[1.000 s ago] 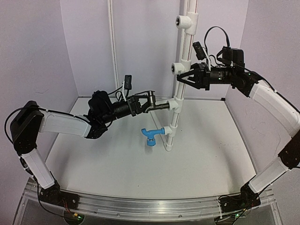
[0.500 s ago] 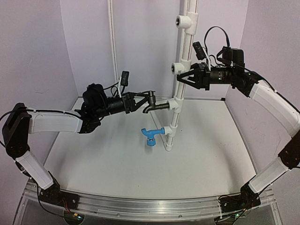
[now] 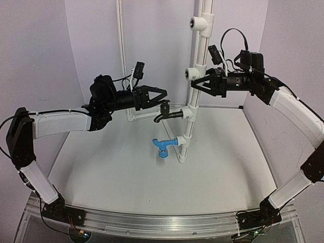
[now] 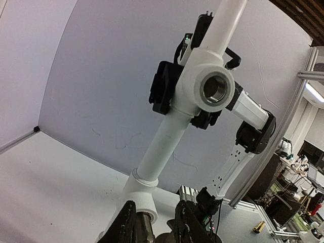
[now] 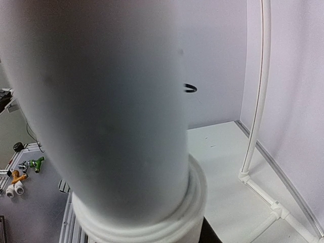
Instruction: Install the water faucets
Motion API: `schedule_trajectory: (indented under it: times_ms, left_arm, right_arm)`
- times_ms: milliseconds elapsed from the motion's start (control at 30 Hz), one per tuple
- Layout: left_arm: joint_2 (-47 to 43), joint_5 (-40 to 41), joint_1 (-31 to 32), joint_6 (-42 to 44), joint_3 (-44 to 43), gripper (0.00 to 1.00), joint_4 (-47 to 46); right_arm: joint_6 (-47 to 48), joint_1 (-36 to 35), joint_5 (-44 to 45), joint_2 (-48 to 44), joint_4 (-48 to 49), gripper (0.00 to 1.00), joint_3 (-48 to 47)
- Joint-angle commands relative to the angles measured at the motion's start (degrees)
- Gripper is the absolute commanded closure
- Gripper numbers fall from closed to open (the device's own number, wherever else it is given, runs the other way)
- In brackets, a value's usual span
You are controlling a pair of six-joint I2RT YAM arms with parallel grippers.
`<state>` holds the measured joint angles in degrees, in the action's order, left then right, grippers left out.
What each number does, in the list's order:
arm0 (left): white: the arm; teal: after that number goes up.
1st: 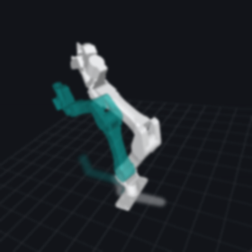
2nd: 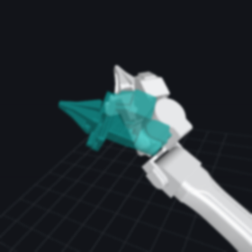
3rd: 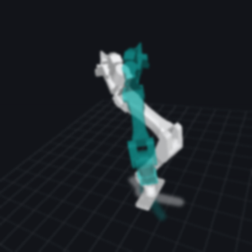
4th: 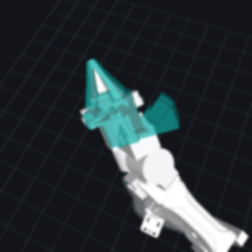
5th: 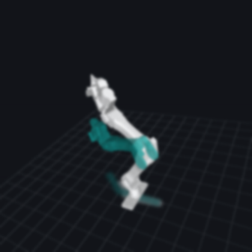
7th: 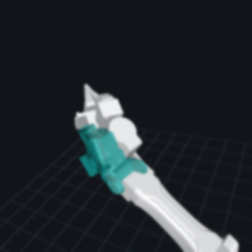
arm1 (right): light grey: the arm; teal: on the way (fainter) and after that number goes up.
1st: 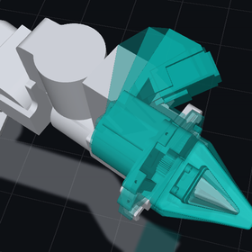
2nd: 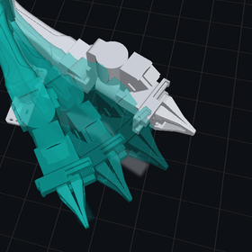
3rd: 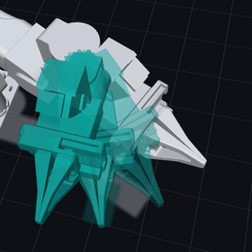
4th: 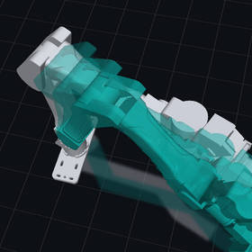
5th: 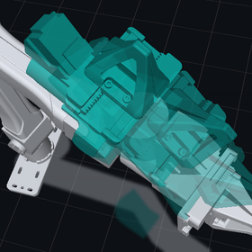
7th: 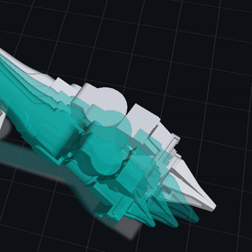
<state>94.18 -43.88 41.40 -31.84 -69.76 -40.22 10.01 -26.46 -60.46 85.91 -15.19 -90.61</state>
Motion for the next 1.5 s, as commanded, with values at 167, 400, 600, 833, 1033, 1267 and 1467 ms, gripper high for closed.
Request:
schedule_trajectory:
  times_ms: [167,400,600,833,1033,1267,1467]
  left_arm:
    - [-2.2,-7.6,1.2,5.9,-6.0,0.73,14.4]
    - [-3.9,-6.3,4.8,19.4,-12.5,0.73,37.7]
    - [-5.7,-1.7,7.2,23.9,-12.4,0.74,45.0]
    - [-5.5,4.5,11.3,28.6,-12.6,0.75,51.3]
    - [-5.8,9.8,13.8,29.7,-10.9,0.75,52.9]
    - [-7.8,18.8,14.0,26.2,-3.8,0.74,44.8]
    - [-9.5,26.7,14.1,21.2,5.0,0.74,32.4]
  right_arm:
    - [-2.7,0.7,6.2,1.1,-10.9,1.00,1.5]
    - [-2.7,0.7,6.0,1.7,-10.8,1.00,1.3]
    - [-2.7,0.7,6.1,1.8,-10.9,1.00,1.1]
    - [-2.8,0.8,6.2,2.1,-10.9,1.00,0.8]
    - [-3.1,0.7,6.1,2.2,-10.9,1.00,0.3]
    - [-3.1,0.7,6.2,2.0,-10.9,1.00,0.4]
    - [-3.2,0.7,6.3,1.7,-10.9,1.00,0.9]
